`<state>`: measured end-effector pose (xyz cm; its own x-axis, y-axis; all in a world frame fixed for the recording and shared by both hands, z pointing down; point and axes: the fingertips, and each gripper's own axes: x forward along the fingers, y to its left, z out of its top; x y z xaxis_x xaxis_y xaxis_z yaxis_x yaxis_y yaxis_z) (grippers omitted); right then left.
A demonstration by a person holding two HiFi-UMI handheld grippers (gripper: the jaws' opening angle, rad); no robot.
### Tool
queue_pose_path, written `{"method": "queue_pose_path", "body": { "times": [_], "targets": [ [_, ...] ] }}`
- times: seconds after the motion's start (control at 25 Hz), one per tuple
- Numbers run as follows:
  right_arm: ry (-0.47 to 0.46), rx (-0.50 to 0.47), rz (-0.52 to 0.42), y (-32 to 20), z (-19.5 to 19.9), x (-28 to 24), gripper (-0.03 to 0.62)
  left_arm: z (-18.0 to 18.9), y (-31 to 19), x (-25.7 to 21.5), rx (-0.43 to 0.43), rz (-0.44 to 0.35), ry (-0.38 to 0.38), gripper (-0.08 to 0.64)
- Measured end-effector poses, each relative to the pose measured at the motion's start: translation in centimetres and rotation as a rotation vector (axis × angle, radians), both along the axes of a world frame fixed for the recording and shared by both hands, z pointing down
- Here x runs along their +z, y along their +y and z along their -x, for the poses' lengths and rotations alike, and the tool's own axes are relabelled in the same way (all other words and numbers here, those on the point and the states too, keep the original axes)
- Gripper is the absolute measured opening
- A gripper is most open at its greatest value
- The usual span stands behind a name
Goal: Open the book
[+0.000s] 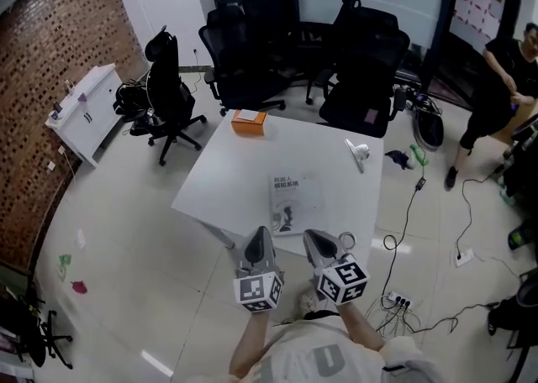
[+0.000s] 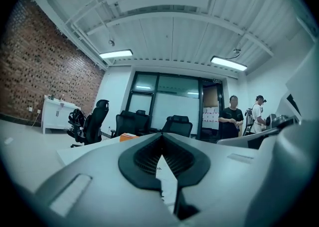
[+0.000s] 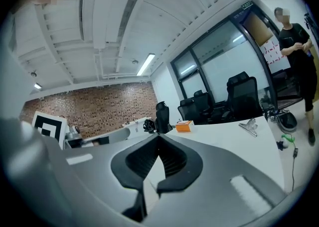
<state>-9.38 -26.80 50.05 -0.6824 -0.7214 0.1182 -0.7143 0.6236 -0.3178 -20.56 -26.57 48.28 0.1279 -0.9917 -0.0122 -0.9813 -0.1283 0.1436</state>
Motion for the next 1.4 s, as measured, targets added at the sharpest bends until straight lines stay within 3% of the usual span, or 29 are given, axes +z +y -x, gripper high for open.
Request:
{"method": "queue_pose_path", "body": {
  "times": [0.36, 0.64, 0.84, 0.92, 0.96, 1.16, 1.4],
  "targets": [
    [0.007, -0.003, -0.003, -5.3, -0.9, 0.5, 0.003, -1.5, -4.8, 0.6, 0.012, 0.011, -0.031, 0.018],
    [0.08, 0.065, 0.09, -7.1, -1.1, 4.2, 0.005, -0.4, -6.7, 3.4, 0.045, 0.071, -0.032, 0.018],
    [0.107, 0.16, 0.265, -8.6, -4.2, 11.6, 0.0, 0.0, -7.4, 8.1, 0.048, 0.175, 0.023, 0.009],
    [0.128, 0.163, 0.363, -8.6, -5.2, 14.9, 0.151, -0.3, -7.2, 9.0, 0.062, 0.191, 0.022, 0.005],
    [0.142, 0.169, 0.402, -8.6, -5.5, 16.2, 0.16, -0.4, -7.2, 9.3, 0.07, 0.198, 0.02, 0.005],
    [0.248, 0.188, 0.505, -9.6, -6.3, 20.8, 0.169, -1.2, -7.7, 9.6, 0.104, 0.211, 0.002, 0.005],
    [0.253, 0.212, 0.579, -10.8, -5.7, 22.3, 0.166, -1.5, -7.6, 9.9, 0.126, 0.22, 0.007, 0.008]
  ]
}}
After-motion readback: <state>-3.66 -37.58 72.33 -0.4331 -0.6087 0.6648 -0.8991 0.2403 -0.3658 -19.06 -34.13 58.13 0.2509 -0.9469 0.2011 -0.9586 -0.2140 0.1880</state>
